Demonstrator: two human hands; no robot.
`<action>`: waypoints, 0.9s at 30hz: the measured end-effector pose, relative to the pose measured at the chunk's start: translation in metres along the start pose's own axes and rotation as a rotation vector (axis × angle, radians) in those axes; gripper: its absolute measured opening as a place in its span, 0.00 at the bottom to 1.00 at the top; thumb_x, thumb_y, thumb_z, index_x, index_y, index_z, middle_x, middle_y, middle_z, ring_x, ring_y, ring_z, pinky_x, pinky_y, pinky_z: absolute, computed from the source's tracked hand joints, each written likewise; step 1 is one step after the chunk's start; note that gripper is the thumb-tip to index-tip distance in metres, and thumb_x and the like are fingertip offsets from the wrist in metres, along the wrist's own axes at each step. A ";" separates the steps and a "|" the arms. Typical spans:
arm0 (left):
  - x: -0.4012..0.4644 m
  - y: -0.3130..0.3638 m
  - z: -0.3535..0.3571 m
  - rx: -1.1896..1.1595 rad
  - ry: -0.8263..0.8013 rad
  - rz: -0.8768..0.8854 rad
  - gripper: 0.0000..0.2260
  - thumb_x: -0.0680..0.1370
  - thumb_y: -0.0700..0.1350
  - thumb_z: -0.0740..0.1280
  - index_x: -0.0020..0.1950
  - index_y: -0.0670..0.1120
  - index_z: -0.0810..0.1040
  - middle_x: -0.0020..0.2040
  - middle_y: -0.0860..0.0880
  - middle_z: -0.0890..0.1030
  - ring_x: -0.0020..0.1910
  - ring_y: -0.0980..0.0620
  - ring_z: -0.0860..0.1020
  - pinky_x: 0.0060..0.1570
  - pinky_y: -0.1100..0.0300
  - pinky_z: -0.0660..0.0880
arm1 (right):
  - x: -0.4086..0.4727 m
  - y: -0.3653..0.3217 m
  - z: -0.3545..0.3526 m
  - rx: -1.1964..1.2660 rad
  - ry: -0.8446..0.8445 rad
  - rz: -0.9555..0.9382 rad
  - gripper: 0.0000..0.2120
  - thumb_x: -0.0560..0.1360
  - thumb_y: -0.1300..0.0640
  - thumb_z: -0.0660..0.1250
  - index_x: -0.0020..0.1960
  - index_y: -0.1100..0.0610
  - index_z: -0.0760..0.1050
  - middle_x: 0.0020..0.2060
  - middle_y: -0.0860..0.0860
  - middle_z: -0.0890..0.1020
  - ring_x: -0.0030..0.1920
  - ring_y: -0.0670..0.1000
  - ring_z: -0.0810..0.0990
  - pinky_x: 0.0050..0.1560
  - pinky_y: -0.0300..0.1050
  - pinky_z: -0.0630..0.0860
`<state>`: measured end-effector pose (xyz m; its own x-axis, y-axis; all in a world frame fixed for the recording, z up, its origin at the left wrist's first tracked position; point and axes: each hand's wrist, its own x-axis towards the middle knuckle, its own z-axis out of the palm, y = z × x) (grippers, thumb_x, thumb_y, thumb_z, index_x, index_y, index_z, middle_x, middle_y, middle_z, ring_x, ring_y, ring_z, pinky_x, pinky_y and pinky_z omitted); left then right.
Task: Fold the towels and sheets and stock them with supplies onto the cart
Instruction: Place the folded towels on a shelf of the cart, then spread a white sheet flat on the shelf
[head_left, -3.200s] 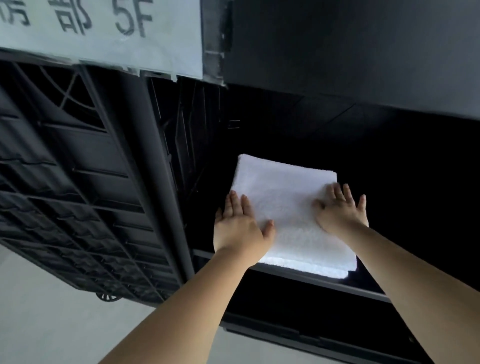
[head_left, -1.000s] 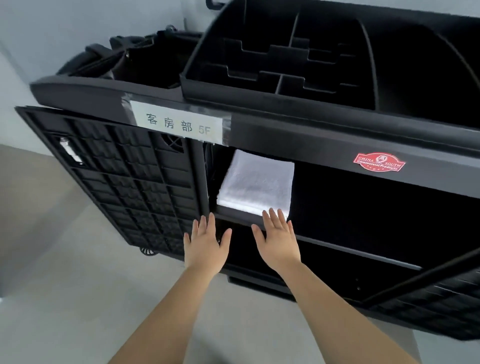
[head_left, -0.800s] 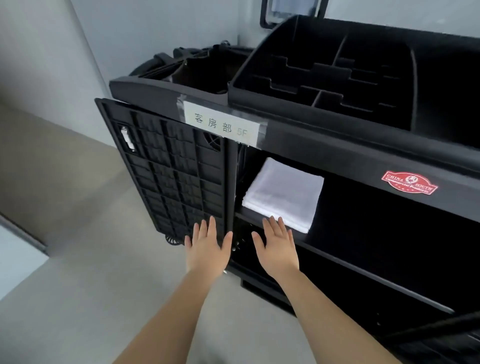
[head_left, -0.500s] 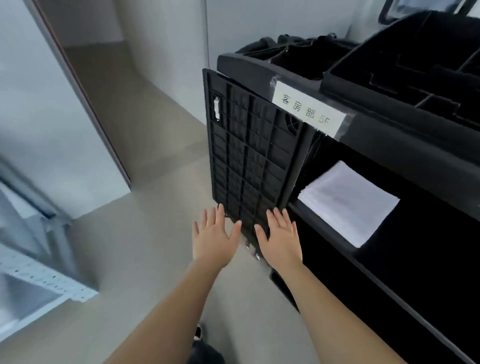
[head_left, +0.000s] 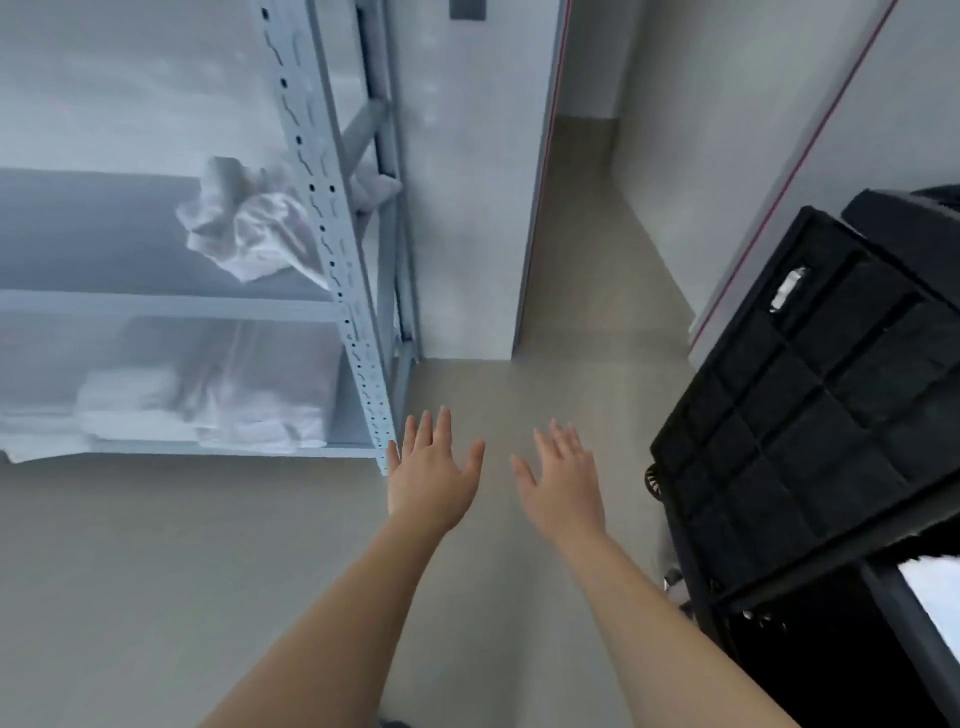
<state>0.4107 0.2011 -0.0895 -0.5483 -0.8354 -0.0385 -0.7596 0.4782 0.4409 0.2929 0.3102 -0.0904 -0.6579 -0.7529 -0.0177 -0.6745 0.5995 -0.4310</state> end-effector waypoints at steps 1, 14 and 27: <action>0.001 -0.014 -0.008 -0.007 0.019 -0.030 0.32 0.79 0.65 0.48 0.79 0.51 0.49 0.80 0.50 0.51 0.78 0.51 0.44 0.75 0.49 0.41 | 0.005 -0.015 0.006 0.003 -0.013 -0.034 0.28 0.81 0.43 0.52 0.77 0.55 0.58 0.78 0.52 0.53 0.78 0.50 0.46 0.76 0.50 0.46; 0.027 -0.230 -0.104 -0.055 0.120 -0.332 0.32 0.80 0.64 0.48 0.79 0.51 0.47 0.80 0.49 0.50 0.78 0.51 0.44 0.75 0.47 0.42 | 0.045 -0.231 0.119 -0.011 -0.188 -0.315 0.26 0.82 0.43 0.52 0.77 0.53 0.58 0.78 0.51 0.52 0.78 0.50 0.44 0.76 0.51 0.45; 0.106 -0.421 -0.210 -0.067 0.159 -0.343 0.31 0.80 0.63 0.50 0.79 0.51 0.47 0.80 0.49 0.50 0.78 0.52 0.43 0.75 0.48 0.42 | 0.102 -0.448 0.216 -0.039 -0.219 -0.432 0.26 0.82 0.45 0.51 0.78 0.50 0.53 0.78 0.50 0.49 0.78 0.50 0.41 0.75 0.52 0.42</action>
<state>0.7453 -0.1459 -0.0906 -0.2010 -0.9779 -0.0574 -0.8620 0.1487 0.4845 0.6010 -0.0938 -0.0941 -0.2314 -0.9722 -0.0355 -0.8854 0.2256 -0.4064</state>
